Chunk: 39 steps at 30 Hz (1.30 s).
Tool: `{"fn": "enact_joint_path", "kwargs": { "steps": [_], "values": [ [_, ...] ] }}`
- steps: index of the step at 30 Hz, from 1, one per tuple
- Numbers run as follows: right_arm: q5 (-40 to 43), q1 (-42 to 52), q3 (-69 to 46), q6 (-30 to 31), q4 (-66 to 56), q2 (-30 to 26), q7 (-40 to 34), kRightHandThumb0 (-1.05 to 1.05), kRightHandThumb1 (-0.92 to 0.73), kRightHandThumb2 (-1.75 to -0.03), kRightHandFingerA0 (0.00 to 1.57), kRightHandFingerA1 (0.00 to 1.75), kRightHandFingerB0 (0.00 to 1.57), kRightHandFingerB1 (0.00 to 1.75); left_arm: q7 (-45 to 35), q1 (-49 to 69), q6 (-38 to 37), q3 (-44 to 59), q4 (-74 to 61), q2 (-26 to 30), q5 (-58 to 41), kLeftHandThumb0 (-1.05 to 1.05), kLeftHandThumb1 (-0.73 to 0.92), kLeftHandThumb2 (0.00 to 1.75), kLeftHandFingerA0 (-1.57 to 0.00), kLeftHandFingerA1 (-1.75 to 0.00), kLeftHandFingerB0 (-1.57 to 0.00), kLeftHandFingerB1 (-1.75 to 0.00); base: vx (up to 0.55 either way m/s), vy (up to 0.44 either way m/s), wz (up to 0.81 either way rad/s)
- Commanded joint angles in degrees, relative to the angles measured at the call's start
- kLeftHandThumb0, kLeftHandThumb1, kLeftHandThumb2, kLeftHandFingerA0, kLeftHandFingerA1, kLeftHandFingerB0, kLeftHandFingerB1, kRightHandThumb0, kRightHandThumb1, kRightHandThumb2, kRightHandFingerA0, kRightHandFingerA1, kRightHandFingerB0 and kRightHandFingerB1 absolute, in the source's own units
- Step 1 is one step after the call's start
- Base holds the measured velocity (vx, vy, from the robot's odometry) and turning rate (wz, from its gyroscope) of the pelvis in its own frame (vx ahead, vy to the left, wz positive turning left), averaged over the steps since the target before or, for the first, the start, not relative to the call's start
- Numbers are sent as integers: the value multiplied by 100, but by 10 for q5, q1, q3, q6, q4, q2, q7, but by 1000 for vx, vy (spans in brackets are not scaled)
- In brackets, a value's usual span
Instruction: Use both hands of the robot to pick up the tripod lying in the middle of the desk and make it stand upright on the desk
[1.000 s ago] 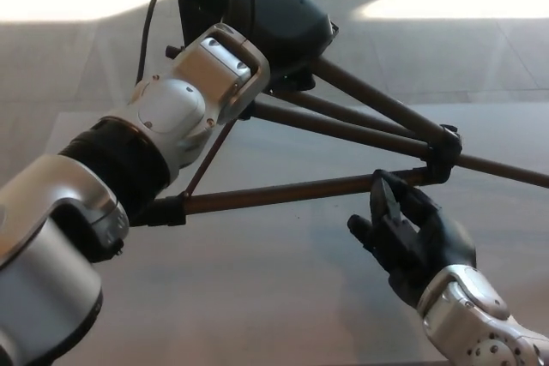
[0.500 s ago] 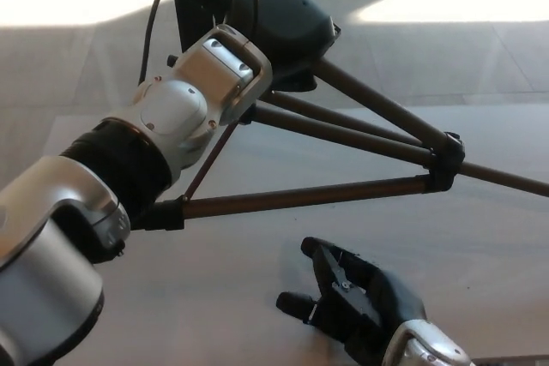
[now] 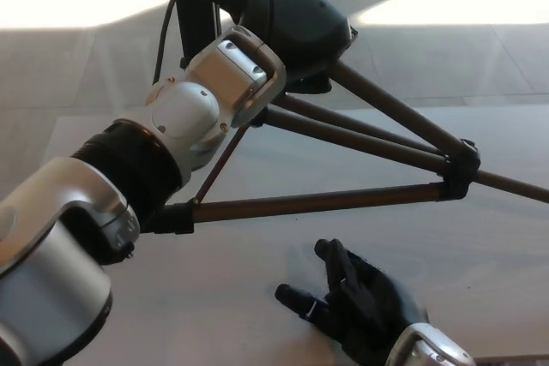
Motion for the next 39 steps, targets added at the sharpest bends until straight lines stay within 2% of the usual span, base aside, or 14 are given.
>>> {"fn": "enact_joint_path", "kwargs": {
  "steps": [1,3,15,16,17,23,24,27,28,32,33,34,37,39],
  "values": [
    [23,-28,-60,-1,59,84,-56,-105,-64,-100,0,6,0,12,11,-4,-6,23,-18,5,18,-36,52,59,-94,-171,-88,-110,0,0,0],
    [26,-54,-72,-15,85,67,-24,-95,-75,-62,0,0,0,2,4,-3,-5,25,-19,6,19,-31,57,62,-96,-172,-87,-121,0,0,0],
    [-40,-95,-71,-82,108,72,-35,-100,-60,-91,0,0,0,0,3,30,-13,45,-40,11,27,-42,37,86,-125,-137,-90,-98,0,0,0],
    [-45,-100,-66,-69,105,66,-41,-101,-61,-93,0,0,0,0,-1,32,-14,46,-42,11,27,-42,53,60,-95,-167,-90,-102,0,0,0],
    [-69,-102,-48,-74,109,54,-38,-105,-79,-63,0,0,0,0,-6,34,-16,49,-42,11,25,-41,54,61,-94,-167,-88,-99,0,0,0],
    [-57,-130,-74,-67,116,59,-63,-102,-73,-63,0,0,0,0,6,54,-9,52,-53,9,40,-44,57,57,-94,-169,-87,-106,0,0,0],
    [-49,-134,-82,-74,118,59,-53,-101,-56,-87,0,0,0,5,9,60,-7,54,-55,6,39,-51,40,88,-125,-140,-88,-103,0,0,0],
    [-44,-147,-100,-97,123,66,-47,-97,-57,-79,0,0,0,0,-5,66,-5,58,-61,3,40,-53,57,57,-93,-173,-86,-123,0,0,0],
    [-56,-158,-92,-85,121,50,-40,-105,-63,-100,0,19,0,17,7,71,-5,60,-59,0,41,-52,45,91,-124,-140,-94,-113,0,0,0],
    [-55,-181,-110,-95,135,40,-32,-83,-57,-83,0,0,0,5,10,79,-2,64,-59,-5,44,-46,46,93,-124,-137,-94,-112,0,0,0],
    [-41,-187,-131,-112,131,48,-43,-75,-50,-86,4,54,0,17,11,82,-5,68,-60,-6,40,-44,47,93,-124,-138,-93,-113,0,0,0],
    [-36,-189,-139,-117,131,49,-41,-60,-72,-62,20,67,6,27,5,81,-6,69,-63,-5,41,-35,64,65,-94,-172,-85,-125,0,0,0],
    [-27,-199,-159,-110,134,50,-41,-60,-60,-94,33,67,3,40,-5,79,-5,71,-63,-7,42,-33,63,66,-93,-172,-85,-123,0,0,0],
    [-26,-225,-184,-94,145,54,-95,-46,-91,-67,59,97,52,67,7,76,-7,64,-59,-5,54,-33,61,70,-95,-172,-88,-125,0,0,0]
  ]
}}
